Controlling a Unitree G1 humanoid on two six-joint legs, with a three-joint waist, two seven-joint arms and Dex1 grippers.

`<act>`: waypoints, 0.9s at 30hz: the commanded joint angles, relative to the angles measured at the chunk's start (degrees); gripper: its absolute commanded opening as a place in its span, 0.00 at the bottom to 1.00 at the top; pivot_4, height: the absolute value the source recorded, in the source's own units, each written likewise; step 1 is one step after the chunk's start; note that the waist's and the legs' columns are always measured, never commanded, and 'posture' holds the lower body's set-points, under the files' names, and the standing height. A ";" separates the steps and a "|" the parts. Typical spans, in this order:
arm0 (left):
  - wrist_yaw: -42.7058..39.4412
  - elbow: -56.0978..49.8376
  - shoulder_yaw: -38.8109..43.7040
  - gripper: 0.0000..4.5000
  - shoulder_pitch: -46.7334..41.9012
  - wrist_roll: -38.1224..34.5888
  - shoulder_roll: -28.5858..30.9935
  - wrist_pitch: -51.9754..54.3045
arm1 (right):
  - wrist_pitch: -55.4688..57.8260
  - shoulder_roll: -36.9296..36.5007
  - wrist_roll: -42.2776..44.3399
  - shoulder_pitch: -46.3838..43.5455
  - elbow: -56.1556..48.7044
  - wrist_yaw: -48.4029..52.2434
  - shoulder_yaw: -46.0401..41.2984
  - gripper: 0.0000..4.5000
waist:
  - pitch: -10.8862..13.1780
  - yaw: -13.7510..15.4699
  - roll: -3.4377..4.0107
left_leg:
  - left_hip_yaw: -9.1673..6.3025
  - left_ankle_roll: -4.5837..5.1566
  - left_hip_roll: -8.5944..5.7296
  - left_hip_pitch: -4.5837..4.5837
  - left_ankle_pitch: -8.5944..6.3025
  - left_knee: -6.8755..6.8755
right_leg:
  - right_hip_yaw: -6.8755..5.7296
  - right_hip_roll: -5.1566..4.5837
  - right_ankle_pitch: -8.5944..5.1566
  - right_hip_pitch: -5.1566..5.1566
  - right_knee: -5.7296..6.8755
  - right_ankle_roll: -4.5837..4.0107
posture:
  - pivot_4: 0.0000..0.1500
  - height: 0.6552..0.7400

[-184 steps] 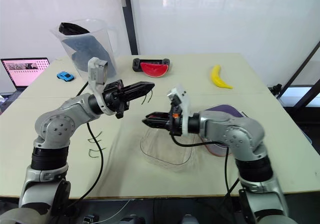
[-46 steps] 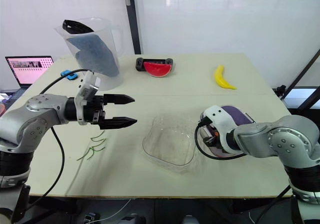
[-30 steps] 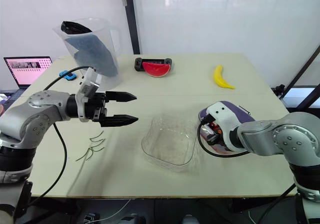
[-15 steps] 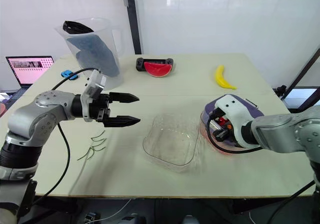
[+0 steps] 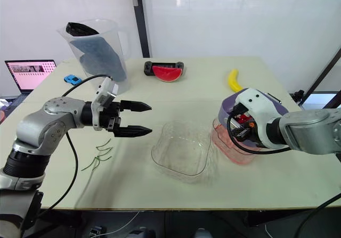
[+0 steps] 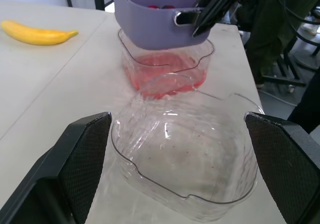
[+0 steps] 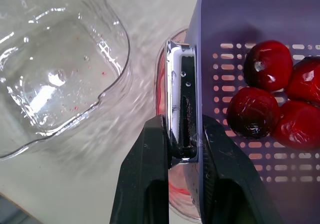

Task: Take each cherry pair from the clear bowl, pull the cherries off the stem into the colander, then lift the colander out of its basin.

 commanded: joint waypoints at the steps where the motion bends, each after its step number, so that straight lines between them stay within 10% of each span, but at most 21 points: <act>1: -0.81 -0.41 0.39 1.00 -1.05 0.62 0.55 -1.24 | -2.08 -2.07 1.78 -1.64 -0.26 -0.26 -0.61 0.05 | 0.00 0.03 0.00 | 0.00 0.00 0.00 0.00 0.00 0.00 | 0.00 0.00 0.00 0.00 0.00 0.00 | 1.00 1.00; 19: 0.77 -1.23 2.56 1.00 0.41 -0.50 0.36 -0.36 | -7.31 -5.86 6.42 -0.08 -0.85 -2.23 4.22 0.05 | 0.00 0.02 0.00 | -0.01 0.00 0.04 0.00 0.00 0.00 | 0.01 0.00 0.00 0.00 0.00 0.00 | 1.00 1.00; 27: 3.16 -1.73 6.21 1.00 4.10 -1.76 1.18 0.18 | -4.70 -4.31 -6.09 -11.58 1.59 9.05 11.08 0.05 | 0.01 -0.06 0.04 | -0.01 0.00 0.04 0.00 0.00 -0.01 | 0.02 0.00 0.00 -0.04 0.00 0.00 | 1.00 1.00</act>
